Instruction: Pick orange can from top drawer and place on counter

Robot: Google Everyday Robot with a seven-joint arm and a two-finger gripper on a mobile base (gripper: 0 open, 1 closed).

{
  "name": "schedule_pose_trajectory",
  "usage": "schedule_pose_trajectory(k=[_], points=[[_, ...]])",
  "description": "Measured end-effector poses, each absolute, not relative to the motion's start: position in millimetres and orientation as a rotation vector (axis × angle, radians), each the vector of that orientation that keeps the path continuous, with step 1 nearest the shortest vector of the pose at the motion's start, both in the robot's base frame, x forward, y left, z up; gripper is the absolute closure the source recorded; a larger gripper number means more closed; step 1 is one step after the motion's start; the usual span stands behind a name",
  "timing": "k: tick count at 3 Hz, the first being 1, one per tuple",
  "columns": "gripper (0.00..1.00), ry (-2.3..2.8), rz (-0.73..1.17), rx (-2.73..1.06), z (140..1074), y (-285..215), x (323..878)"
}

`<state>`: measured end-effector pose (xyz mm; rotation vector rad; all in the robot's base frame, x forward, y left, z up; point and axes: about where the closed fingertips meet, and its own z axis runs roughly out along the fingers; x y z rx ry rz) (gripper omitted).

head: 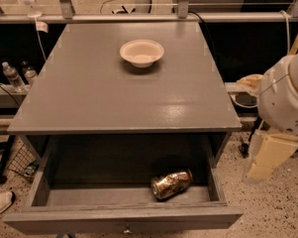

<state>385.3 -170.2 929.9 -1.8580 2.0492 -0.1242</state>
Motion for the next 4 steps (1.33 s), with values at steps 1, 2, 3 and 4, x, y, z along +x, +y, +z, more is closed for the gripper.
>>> schedule_pose_trajectory(k=[1, 2, 3, 4], points=[[0.00, 2.049, -0.124, -1.858, 929.7, -170.2, 385.4], [0.00, 2.052, -0.097, -1.864, 910.1, -167.3, 388.6], [0.00, 2.027, -0.018, -1.893, 860.5, -152.2, 391.1], [0.00, 2.010, 0.033, -1.907, 829.7, -142.8, 393.2]])
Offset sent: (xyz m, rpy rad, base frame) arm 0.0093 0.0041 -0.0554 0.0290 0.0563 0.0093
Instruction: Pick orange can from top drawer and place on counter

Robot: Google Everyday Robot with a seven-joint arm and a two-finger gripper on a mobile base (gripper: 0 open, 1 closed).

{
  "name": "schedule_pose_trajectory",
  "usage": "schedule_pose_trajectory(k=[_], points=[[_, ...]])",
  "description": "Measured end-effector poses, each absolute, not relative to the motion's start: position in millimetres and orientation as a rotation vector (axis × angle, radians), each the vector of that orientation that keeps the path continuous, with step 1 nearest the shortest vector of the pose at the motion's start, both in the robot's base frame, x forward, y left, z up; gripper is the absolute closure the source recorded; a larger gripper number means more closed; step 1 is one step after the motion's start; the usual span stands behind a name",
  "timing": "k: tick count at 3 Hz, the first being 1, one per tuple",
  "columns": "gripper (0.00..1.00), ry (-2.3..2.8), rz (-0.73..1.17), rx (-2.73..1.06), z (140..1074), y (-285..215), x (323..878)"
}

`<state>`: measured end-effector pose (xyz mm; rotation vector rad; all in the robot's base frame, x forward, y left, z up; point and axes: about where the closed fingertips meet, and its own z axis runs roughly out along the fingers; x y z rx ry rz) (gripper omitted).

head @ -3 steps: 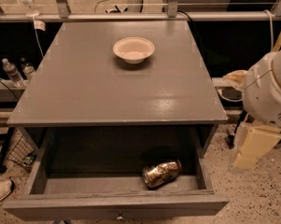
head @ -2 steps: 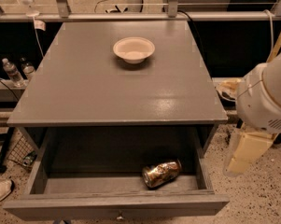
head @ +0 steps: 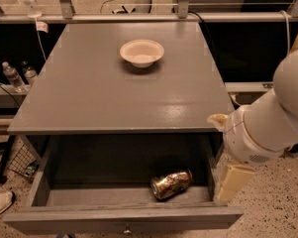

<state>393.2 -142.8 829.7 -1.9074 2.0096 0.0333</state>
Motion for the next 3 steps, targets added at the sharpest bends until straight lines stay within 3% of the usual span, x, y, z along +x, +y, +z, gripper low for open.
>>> schedule_pose_trajectory(k=[2, 3], points=[[0.00, 1.961, 0.117, -1.959, 785.8, -122.3, 401.4], [0.13, 1.946, 0.140, -1.971, 776.3, -117.4, 402.1]])
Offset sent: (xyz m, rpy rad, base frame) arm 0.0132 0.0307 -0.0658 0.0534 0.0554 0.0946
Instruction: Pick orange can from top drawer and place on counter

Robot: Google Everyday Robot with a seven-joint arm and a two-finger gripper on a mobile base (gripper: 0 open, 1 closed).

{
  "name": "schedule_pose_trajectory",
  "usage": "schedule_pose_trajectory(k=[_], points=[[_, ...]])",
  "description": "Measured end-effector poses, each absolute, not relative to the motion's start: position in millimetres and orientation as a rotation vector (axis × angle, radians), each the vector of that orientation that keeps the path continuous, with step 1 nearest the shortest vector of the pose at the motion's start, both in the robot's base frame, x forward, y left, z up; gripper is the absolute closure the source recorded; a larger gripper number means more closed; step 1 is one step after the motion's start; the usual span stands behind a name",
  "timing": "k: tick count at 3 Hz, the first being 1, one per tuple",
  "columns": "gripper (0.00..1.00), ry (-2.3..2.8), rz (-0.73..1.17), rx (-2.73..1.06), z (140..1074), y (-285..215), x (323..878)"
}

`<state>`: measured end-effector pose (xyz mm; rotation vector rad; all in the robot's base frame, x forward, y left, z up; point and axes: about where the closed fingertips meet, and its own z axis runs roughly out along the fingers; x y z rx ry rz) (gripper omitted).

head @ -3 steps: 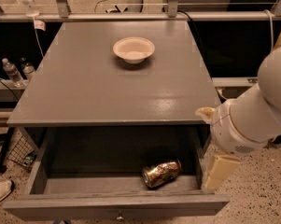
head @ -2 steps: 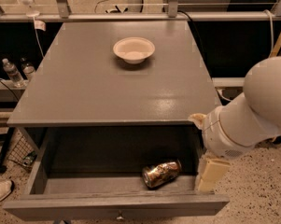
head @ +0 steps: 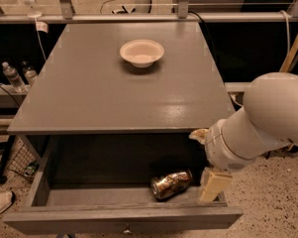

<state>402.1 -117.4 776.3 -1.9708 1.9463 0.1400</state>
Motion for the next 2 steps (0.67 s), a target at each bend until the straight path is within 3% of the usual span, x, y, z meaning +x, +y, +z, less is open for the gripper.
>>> schedule_pose_trajectory(k=[2], points=[[0.61, 1.910, 0.187, -1.994, 762.0, -104.5, 406.1]])
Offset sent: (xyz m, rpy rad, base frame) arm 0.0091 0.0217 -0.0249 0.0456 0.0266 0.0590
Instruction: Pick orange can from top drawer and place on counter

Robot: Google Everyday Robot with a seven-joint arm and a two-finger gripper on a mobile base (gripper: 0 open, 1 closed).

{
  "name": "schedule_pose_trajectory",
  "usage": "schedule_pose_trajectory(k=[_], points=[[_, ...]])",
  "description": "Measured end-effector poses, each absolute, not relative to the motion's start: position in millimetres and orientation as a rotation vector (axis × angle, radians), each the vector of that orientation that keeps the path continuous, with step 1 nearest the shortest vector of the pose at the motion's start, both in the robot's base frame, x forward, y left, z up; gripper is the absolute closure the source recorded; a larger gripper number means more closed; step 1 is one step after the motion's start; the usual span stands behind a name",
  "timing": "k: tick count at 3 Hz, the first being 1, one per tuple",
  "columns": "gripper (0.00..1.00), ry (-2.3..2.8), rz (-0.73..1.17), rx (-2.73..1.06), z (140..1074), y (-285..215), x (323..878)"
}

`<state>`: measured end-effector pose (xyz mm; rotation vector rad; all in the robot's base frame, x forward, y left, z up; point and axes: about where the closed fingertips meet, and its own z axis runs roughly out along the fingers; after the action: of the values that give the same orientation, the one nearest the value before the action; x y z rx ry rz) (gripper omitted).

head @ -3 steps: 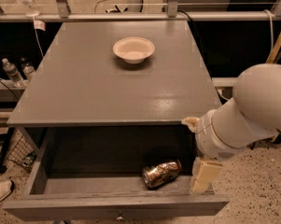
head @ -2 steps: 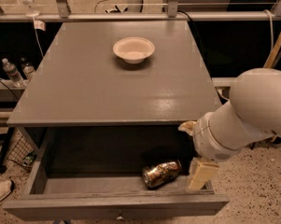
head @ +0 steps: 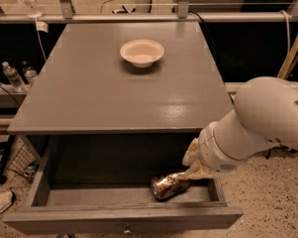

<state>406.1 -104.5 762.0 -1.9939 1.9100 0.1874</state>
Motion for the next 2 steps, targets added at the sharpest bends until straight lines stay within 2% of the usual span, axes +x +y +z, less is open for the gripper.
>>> schedule_pose_trajectory(k=[1, 2], points=[[0.71, 1.883, 0.213, -2.017, 754.3, -94.8, 408.2], [0.69, 1.859, 0.244, -2.045, 744.4, -83.8, 408.7]])
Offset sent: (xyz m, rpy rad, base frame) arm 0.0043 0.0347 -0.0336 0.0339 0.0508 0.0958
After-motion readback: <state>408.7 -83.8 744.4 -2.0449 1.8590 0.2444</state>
